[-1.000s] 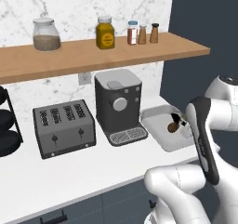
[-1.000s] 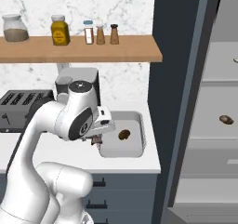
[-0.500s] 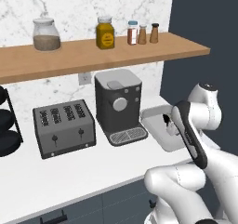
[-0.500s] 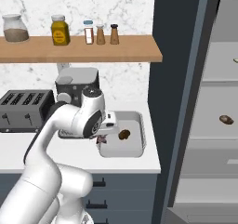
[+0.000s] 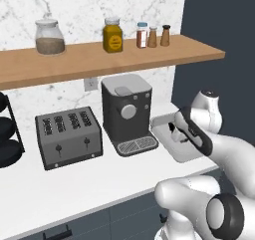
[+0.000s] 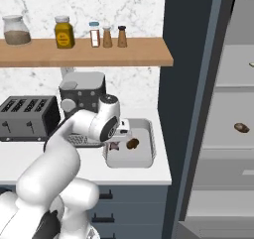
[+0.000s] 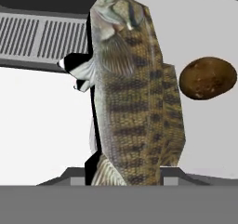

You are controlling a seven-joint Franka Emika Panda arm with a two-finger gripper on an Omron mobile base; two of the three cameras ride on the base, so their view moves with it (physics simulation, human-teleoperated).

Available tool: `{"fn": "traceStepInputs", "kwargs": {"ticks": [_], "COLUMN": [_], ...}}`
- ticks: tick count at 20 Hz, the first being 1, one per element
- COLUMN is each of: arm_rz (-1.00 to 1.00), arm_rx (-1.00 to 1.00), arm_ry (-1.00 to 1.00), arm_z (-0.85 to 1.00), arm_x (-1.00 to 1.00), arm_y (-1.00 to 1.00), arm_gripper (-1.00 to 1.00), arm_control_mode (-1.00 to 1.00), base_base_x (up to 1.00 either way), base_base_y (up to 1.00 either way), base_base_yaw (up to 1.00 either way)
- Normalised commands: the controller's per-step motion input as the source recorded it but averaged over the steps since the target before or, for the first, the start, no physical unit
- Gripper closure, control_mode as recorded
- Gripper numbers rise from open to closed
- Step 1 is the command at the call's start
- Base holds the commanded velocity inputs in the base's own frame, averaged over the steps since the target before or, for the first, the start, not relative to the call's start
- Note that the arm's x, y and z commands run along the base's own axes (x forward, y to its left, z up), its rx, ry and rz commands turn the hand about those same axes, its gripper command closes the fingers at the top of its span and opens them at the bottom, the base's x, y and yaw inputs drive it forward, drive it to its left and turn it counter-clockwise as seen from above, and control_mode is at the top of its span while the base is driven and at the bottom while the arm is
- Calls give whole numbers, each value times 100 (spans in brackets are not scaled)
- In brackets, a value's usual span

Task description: Place one mushroom and one fish in each tupperware on the nearby counter, to pack two identical lunches.

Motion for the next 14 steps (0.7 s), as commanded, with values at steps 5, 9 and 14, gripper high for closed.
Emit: {"fn": "traceStepInputs", "kwargs": {"ticks": [5, 9, 14], "arm_rz": [0, 0, 0], "arm_rx": [-1, 0, 0], "arm_ry": [0, 0, 0], "arm_z": [-26, -27, -26], "arm_x": [32, 45, 48], "arm_y": [-33, -2, 0], "arm_gripper": [100, 100, 100], "arm_control_mode": [-100, -100, -100], "base_base_x": [0, 0, 0], "base_base_y": [0, 0, 0], "base_base_yaw": [0, 0, 0]}}
